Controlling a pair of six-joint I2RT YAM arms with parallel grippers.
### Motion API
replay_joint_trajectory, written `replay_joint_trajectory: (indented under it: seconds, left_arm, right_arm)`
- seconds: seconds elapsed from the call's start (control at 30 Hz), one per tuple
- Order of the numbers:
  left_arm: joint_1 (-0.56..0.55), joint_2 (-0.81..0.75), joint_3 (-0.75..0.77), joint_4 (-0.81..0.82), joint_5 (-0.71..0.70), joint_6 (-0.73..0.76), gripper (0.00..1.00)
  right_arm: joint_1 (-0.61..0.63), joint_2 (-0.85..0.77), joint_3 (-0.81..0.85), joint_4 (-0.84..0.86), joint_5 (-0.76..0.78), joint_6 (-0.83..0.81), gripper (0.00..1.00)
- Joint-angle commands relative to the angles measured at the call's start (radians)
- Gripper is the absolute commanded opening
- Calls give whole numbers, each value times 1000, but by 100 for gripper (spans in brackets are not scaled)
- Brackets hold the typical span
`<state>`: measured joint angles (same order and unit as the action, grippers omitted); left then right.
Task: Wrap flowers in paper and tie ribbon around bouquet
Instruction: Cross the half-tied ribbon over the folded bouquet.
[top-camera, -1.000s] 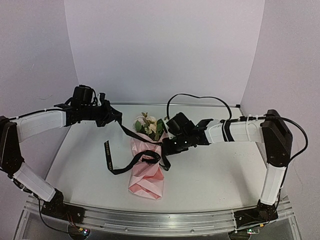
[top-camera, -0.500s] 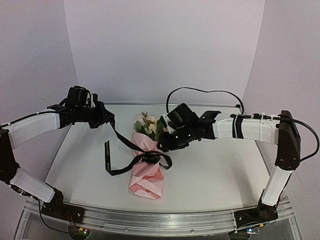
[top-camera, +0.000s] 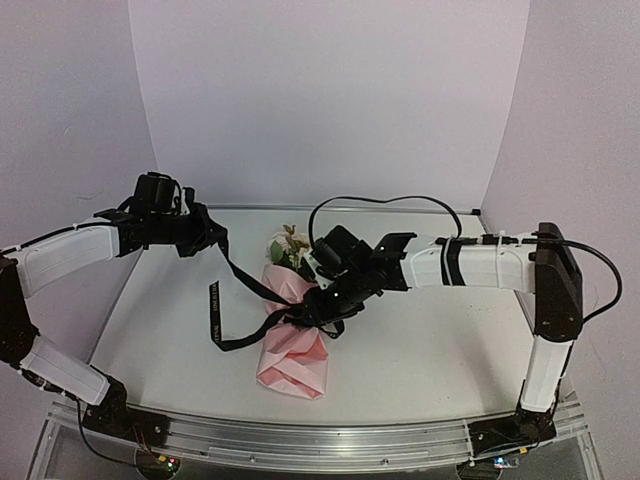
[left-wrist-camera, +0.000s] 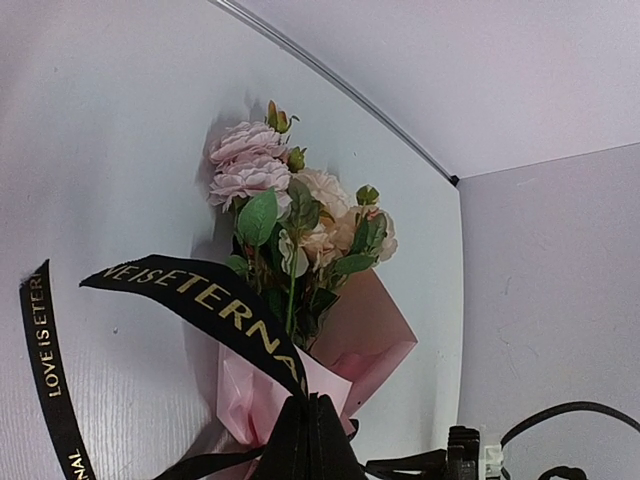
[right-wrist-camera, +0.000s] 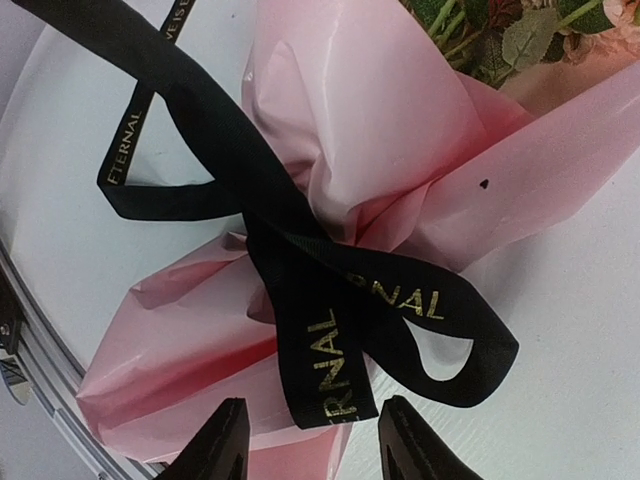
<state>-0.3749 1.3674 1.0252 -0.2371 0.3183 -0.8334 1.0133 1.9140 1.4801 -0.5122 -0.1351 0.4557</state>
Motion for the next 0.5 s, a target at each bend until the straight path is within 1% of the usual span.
replay_joint_trajectory:
  seconds: [0.0, 0.13, 0.23, 0.3, 0.47]
  left_arm:
    - [13, -28, 5, 0, -8, 28, 0]
    - [21, -35, -2, -4, -7, 31, 0]
    - [28, -41, -7, -10, -7, 38, 0]
    - [32, -47, -12, -17, -8, 45, 0]
    - [50, -82, -55, -39, -13, 87, 0]
  right_arm:
    - [1, 25, 73, -55, 47, -16, 38]
    - [2, 29, 91, -77, 64, -24, 25]
    - [1, 28, 105, -95, 80, -26, 9]
    - [1, 25, 117, -105, 90, -26, 1]
    - [0, 17, 156, -109, 117, -20, 0]
